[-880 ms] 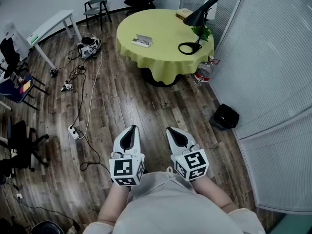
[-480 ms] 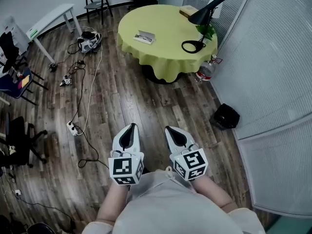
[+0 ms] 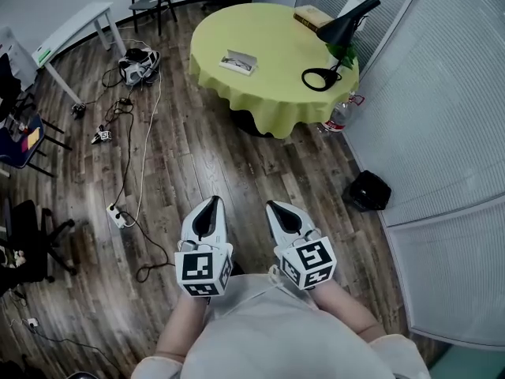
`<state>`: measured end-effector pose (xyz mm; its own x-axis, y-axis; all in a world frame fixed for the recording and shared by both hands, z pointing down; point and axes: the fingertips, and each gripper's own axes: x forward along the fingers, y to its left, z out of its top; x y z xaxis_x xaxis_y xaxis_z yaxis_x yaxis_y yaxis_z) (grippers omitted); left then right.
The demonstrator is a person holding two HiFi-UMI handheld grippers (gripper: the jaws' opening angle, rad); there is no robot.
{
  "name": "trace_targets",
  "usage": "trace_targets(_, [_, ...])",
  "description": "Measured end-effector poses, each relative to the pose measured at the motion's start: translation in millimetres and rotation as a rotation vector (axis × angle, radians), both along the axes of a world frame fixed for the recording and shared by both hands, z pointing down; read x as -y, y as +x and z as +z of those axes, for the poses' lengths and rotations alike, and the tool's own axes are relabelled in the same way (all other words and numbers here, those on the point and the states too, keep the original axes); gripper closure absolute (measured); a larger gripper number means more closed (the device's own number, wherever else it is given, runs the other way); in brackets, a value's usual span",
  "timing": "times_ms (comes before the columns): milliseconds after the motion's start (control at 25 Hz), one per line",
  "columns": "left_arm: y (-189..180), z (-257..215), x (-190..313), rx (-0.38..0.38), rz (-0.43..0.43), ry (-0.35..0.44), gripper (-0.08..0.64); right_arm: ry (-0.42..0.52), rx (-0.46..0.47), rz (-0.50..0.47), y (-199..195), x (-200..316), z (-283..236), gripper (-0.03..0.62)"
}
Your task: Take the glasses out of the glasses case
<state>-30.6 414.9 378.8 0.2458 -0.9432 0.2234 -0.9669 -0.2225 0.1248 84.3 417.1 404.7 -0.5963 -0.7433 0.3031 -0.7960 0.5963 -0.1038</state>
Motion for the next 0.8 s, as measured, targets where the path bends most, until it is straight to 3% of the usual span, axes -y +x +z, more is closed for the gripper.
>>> trace_targets(520, [-117, -9, 113, 0.035, 0.074, 0.009, 0.554, -0.016, 0.001, 0.050, -117, 118, -5, 0.592])
trace_targets(800, [-158, 7, 148, 0.013, 0.055, -0.042, 0.554, -0.071, -0.003, 0.061, -149, 154, 10, 0.592])
